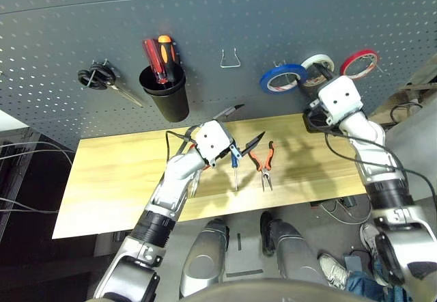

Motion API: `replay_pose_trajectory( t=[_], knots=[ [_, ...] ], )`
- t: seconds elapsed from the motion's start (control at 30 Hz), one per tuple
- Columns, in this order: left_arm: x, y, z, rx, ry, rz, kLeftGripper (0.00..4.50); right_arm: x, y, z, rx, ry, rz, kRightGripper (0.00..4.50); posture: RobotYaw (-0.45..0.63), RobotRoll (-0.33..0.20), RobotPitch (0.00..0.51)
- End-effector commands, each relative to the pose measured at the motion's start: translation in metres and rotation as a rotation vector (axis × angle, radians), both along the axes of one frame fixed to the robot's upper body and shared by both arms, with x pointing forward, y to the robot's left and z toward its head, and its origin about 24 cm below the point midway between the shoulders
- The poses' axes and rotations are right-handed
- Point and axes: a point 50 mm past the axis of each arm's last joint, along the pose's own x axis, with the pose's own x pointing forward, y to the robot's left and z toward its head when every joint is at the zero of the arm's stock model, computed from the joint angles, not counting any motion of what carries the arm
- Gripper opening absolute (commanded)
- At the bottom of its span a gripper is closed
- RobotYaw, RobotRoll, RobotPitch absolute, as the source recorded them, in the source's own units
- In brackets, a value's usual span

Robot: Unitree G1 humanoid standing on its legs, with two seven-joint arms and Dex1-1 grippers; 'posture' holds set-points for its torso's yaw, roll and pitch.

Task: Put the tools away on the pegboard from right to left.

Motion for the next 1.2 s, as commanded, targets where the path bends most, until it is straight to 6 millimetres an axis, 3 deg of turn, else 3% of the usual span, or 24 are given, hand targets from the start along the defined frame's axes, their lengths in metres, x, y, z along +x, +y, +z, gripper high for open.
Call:
replay_pose_trajectory(
  t=[0.03, 0.17, 0.43, 0.6, 0.7, 0.93, 1.2],
  knots=[
    [-0.005, -0.001, -0.008, 0.049, 0.079, -0.026, 4.5, -0.016, 0.002, -0.022, 0.001, 0.162, 0.052, 4.47, 0.17, 0.0, 0.208],
    [-0.006, 0.004, -0.017, 0.088, 0.143, -0.012, 4.5, -0.021, 0.009, -0.047, 0.081, 0.414, 0.042, 4.47, 0.16, 0.0, 0.208],
    [-0.003, 0.014, -0.041, 0.198, 0.233, 0.024, 4.5, -0.003, 0.046, -0.069, 0.271, 0.828, -0.076, 4.47, 0.18, 0.0, 0.201],
    [0.0, 0.017, -0.047, 0.28, 0.274, 0.021, 4.5, 0.007, 0.061, -0.082, 0.319, 1.009, -0.256, 4.47, 0.21, 0.0, 0.203],
    [0.0, 0.016, -0.049, 0.338, 0.282, 0.002, 4.5, 0.008, 0.066, -0.087, 0.306, 1.062, -0.307, 4.47, 0.23, 0.0, 0.205],
    [-0.002, 0.01, -0.048, 0.336, 0.28, -0.009, 4.5, 0.006, 0.056, -0.095, 0.292, 1.109, -0.426, 4.47, 0.24, 0.0, 0.208],
    [-0.007, 0.011, -0.053, 0.332, 0.304, -0.012, 4.5, 0.015, 0.055, -0.106, 0.412, 1.167, -0.563, 4.47, 0.24, 0.0, 0.209]
  ],
)
